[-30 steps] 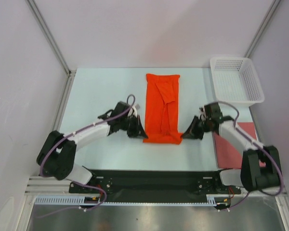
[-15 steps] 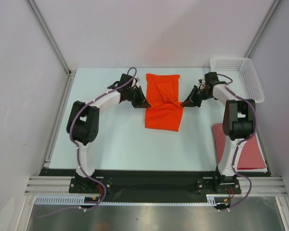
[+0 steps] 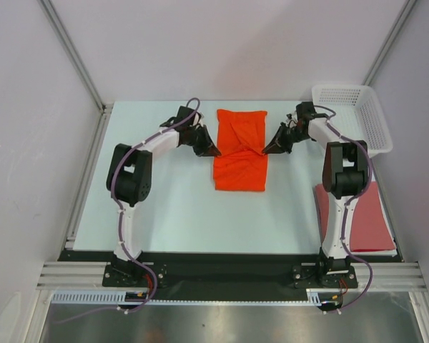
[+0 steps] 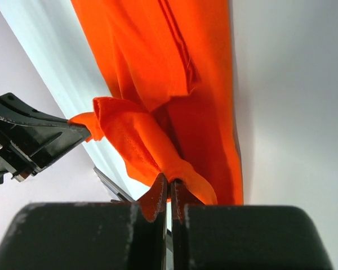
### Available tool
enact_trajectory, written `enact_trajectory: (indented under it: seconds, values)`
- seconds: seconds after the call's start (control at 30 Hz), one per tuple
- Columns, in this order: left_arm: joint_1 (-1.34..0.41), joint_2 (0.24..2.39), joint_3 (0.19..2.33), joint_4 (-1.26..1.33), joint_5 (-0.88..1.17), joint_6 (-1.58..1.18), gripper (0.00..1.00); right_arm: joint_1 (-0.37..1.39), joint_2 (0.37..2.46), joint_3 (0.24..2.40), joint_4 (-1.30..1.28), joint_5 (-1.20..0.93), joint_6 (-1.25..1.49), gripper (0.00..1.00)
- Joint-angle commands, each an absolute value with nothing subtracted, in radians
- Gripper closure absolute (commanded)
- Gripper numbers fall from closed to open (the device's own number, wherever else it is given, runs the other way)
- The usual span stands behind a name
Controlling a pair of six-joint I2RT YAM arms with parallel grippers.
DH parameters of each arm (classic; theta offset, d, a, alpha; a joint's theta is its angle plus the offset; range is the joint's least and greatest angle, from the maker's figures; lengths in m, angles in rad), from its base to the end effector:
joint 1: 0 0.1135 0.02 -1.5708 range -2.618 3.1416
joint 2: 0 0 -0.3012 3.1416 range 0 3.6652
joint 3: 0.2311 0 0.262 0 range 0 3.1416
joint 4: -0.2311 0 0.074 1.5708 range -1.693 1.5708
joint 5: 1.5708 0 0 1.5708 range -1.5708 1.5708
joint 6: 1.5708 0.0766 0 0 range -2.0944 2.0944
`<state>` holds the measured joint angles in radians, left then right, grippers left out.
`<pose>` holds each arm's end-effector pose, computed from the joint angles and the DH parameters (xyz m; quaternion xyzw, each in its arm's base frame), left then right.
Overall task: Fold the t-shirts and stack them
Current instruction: Fold the tshirt
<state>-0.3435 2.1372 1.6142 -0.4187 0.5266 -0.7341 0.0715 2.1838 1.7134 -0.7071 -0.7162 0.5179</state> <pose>0.4720 -0.2097 0.1789 -0.0992 0.9163 -0.3657 0.1294 0.4935 0.0858 0.1760 0.1365 0.9109 0.3821 0.0753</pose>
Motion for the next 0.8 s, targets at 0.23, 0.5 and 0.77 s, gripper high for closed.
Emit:
enact_trajectory:
  seconds: [0.23,0.5,0.77]
  values:
    - [-0.331,2.231,1.882,-0.575,0.431,-0.566,0.63,0.041,2.312,1.927,-0.833,-0.643,0.450,0.75]
    - [-0.318,1.930,1.628,-0.592,0.241,-0.448,0.55,0.028,2.148,1.870,-0.907,-0.520,0.345,0.41]
    - [-0.406,1.876,1.445,-0.399,0.426,-0.508,0.62,0.144,1.959,1.517,-0.594,-0.581,0.486,0.68]
